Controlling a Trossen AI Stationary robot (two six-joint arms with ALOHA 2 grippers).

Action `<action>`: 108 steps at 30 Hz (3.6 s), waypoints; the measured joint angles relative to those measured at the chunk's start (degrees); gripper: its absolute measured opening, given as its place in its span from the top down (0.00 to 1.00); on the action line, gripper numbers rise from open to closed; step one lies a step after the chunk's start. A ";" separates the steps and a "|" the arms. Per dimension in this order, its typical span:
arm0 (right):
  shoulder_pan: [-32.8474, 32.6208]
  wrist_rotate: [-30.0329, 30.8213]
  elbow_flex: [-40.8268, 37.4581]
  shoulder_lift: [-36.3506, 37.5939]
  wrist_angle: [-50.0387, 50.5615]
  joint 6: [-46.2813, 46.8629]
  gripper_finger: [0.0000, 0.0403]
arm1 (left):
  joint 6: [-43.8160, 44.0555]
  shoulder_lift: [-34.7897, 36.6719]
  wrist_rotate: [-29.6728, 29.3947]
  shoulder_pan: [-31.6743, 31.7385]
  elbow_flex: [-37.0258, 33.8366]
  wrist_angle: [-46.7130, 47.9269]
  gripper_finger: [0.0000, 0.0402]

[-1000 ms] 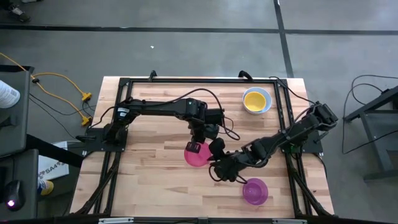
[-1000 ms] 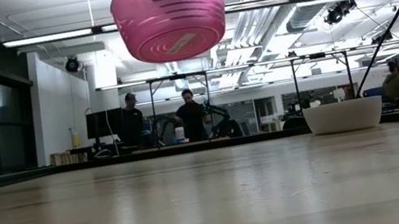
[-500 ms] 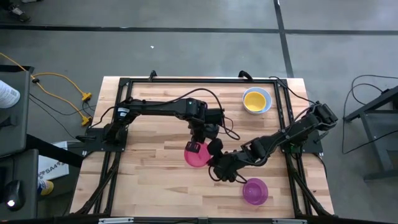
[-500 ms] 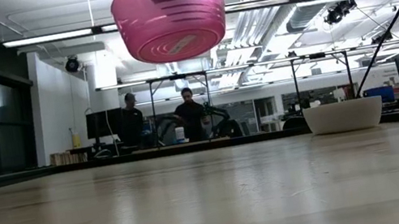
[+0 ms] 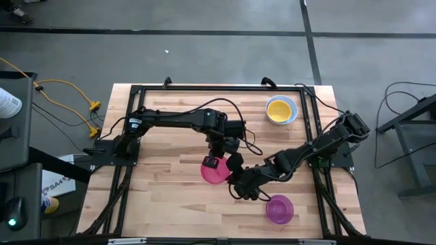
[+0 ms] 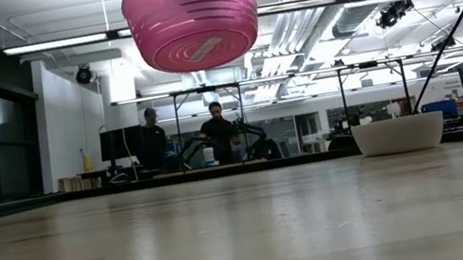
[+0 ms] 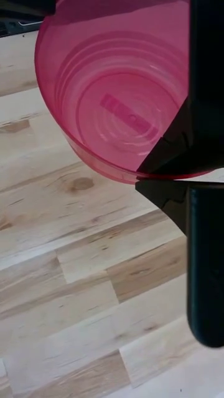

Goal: Nest bowls inside each other
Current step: Stack the pink bowl on top of the yellow bowl

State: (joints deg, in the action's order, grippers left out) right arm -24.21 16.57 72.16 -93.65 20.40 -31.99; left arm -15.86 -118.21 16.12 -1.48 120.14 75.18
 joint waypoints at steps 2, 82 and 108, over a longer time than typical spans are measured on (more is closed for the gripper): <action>0.00 0.01 0.00 0.00 0.00 0.02 0.85 | 0.01 0.00 -0.02 0.00 0.00 0.00 0.99; -0.50 -6.33 -0.11 0.02 6.15 1.01 0.99 | -10.26 0.13 3.81 -0.44 0.00 -4.31 0.68; 0.56 -6.02 -0.11 -0.02 14.09 19.14 0.99 | -8.88 1.26 -10.03 4.45 0.07 -1.71 0.68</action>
State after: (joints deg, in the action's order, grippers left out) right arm -23.64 10.55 72.05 -93.67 34.49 -12.85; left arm -24.74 -116.95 6.09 2.98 120.20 73.46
